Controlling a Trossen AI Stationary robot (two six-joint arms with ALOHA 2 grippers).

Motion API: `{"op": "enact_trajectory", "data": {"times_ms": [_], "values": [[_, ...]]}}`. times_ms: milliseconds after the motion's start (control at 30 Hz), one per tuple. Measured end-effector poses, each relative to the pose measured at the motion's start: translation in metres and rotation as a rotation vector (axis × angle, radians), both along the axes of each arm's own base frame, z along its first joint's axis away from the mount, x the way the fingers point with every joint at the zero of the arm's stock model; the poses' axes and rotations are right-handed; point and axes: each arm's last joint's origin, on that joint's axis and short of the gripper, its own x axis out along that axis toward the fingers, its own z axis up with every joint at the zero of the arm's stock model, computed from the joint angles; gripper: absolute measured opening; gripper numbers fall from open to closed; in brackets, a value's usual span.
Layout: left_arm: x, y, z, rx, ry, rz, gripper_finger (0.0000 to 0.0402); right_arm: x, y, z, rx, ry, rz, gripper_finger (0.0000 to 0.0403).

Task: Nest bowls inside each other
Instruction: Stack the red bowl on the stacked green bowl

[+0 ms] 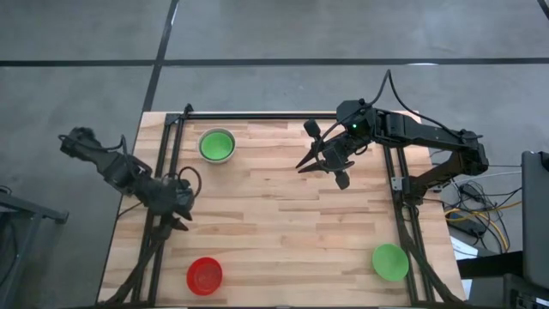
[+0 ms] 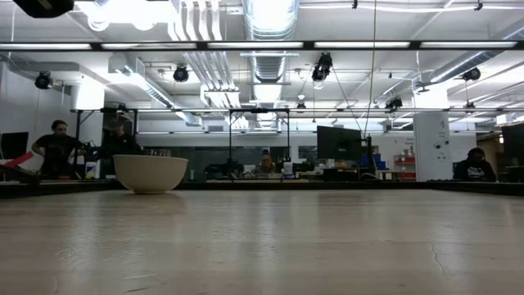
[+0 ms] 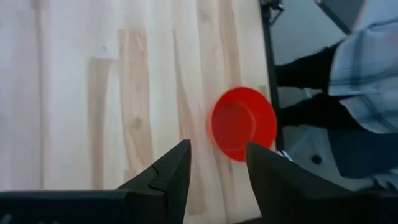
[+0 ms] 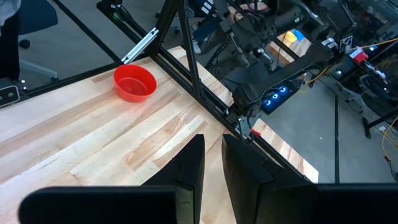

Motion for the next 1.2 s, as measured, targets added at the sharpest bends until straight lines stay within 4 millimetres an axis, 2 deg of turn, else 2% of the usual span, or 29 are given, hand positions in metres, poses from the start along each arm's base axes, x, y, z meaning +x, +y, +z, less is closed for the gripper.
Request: {"op": "enact_trajectory", "data": {"times_ms": [300,500,1000,1200], "values": [[0.013,-0.024,-0.017,0.016,0.131,0.099,0.0158,0.0,0.0,0.0,0.0,0.0,0.0,0.0052],[0.024,-0.039,-0.022,0.022,0.102,0.098,0.0158,0.0,0.0,0.0,0.0,0.0,0.0,0.0052],[0.035,-0.051,-0.034,-0.008,0.192,0.333,0.0158,0.0,0.0,0.0,0.0,0.0,0.0,0.0052],[0.039,-0.06,-0.037,-0.041,0.193,0.349,0.0158,0.0,0.0,0.0,0.0,0.0,0.0,0.0052]]}}
